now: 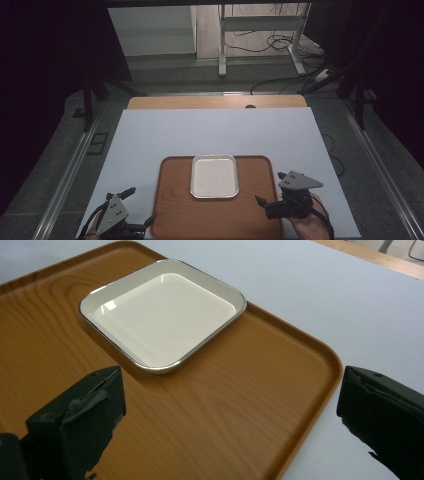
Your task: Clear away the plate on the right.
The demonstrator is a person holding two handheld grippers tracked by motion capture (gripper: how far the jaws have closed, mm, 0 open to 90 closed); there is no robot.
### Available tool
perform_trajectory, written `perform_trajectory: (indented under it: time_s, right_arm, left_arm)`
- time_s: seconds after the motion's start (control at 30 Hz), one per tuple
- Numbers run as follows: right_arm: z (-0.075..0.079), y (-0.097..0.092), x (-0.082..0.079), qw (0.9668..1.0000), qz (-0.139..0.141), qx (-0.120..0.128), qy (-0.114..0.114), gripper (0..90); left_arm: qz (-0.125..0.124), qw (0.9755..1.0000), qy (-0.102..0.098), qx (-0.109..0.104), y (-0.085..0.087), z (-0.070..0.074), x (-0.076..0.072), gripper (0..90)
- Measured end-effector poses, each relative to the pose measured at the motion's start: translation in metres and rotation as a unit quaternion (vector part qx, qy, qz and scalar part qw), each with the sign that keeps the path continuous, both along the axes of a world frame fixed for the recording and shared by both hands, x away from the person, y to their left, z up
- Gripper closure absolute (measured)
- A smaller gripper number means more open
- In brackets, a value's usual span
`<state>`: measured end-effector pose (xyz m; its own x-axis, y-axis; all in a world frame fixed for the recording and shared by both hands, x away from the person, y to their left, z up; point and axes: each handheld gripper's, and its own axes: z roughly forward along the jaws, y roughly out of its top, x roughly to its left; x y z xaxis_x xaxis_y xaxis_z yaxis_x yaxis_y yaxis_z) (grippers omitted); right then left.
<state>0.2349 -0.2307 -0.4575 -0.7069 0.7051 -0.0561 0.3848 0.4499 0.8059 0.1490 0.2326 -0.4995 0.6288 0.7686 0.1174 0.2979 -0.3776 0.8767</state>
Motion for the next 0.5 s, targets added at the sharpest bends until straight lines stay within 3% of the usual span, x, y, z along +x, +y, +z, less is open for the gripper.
perform_trajectory:
  time_s: [0.5]
  right_arm:
    - [-0.001, -0.018, -0.009, 0.9993, -0.032, -0.015, -0.014, 0.0]
  left_arm:
    - [0.001, 1.0, 0.0, 0.0, 0.0, 0.0, 0.0, 2.9]
